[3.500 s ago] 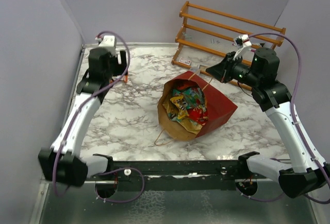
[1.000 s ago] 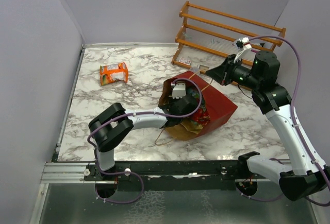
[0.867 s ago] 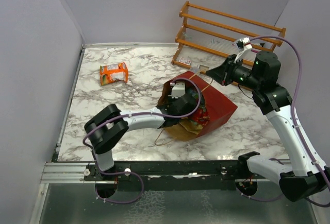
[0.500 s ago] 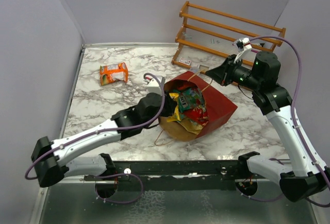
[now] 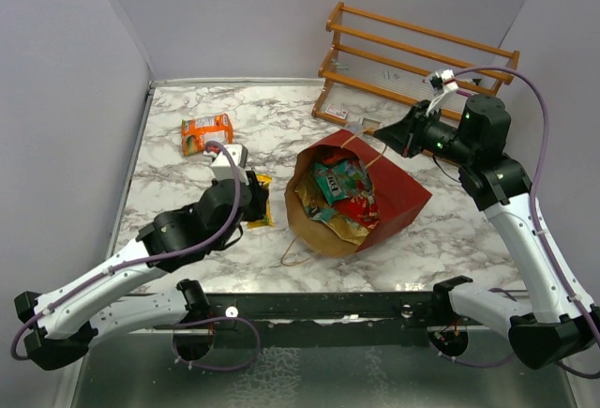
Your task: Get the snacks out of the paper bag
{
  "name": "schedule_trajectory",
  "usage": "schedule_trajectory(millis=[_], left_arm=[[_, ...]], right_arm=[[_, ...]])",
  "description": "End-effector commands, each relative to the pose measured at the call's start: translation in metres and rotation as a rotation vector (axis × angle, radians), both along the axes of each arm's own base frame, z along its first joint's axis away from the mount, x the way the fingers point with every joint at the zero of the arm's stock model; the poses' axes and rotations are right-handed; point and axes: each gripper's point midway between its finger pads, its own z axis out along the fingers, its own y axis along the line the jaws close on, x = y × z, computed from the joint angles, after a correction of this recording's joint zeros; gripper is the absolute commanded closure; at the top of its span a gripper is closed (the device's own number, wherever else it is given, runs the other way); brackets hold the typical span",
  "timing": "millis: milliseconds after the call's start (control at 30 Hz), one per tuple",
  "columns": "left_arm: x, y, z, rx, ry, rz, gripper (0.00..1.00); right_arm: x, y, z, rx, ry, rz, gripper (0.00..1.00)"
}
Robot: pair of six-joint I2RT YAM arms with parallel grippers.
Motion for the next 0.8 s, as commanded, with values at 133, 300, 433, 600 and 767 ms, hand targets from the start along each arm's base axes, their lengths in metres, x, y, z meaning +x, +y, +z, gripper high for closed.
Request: schedule_trajectory(millis=[133,300,433,600,767], left_arm=[[0.069,0.017,0.015,0.317,-0.158,0.186,0.66],[0.139,0.051,-0.004,0.152,-0.114,0.277,0.66],[0.183,0.095,-0.036,0.024,0.003,0.397,0.73],[0.217,0.124,-0.078,-0.167,0.138,0.474,0.80],[0.221,0.145,-0.098,-0.217,0.181,0.512,0.80]], right_arm=[[-0.009,-0.001,0.004,0.016,-0.010,0.004,0.98],[-0.009,0.000,0.007,0.018,-0.008,0.008,0.98],[-0.009,-0.002,0.008,0.016,-0.011,-0.002,0.98],[-0.008,-0.001,0.009,0.016,-0.011,0.001,0.98],[-0.009,-0.002,0.008,0.011,-0.007,-0.002,0.98]])
